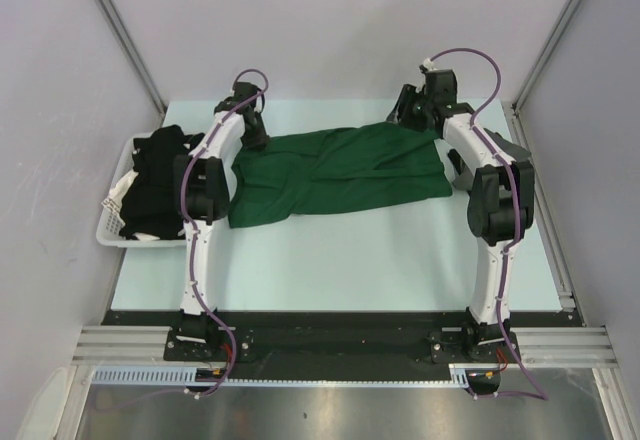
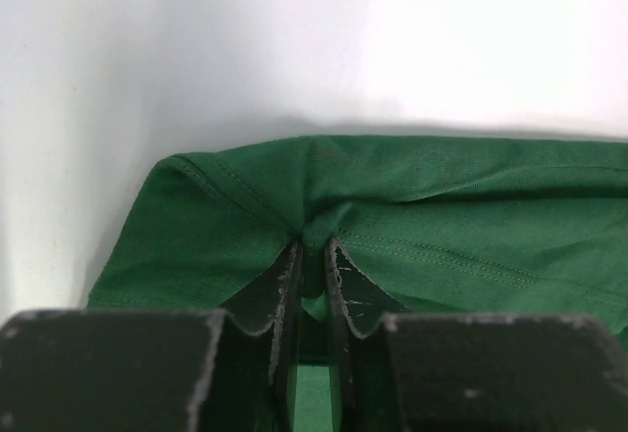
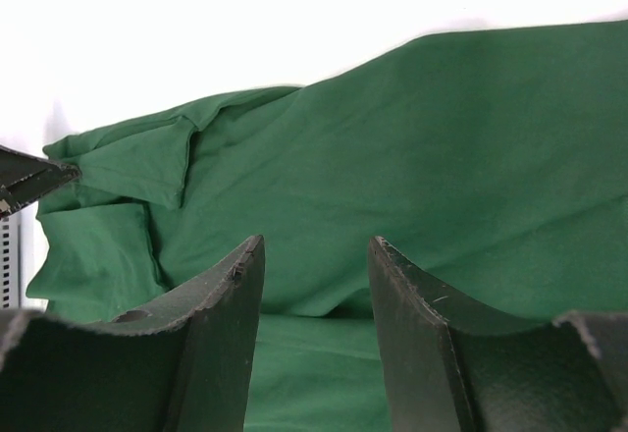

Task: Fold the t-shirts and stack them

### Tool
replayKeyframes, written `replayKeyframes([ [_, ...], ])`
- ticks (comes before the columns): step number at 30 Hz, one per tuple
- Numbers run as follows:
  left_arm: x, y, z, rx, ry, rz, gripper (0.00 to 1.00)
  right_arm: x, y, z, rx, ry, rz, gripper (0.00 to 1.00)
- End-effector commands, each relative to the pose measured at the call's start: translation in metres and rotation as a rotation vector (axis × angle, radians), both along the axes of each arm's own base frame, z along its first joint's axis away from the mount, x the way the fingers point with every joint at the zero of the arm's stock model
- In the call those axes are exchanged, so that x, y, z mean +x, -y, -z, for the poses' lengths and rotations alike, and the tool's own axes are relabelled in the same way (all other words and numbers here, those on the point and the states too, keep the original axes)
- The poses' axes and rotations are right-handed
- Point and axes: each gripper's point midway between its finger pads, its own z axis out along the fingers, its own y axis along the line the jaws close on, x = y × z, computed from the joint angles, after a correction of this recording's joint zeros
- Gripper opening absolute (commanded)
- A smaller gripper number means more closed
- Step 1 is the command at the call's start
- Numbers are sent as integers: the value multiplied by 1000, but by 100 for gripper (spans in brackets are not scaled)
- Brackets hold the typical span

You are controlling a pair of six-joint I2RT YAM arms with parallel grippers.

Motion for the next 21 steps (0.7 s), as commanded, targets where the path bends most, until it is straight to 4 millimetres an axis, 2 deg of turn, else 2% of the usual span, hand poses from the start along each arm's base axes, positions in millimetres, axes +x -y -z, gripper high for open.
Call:
replayKeyframes([
  [1, 6, -1, -29, 12, 52, 18, 19, 6, -13, -10, 18, 42, -23, 51],
  [9, 3, -6, -31, 37, 45, 13, 34, 4, -16, -8, 12, 38, -31, 51],
  [21, 8, -5, -40, 30, 69, 8, 36, 4, -16, -4, 11, 29, -32, 51],
])
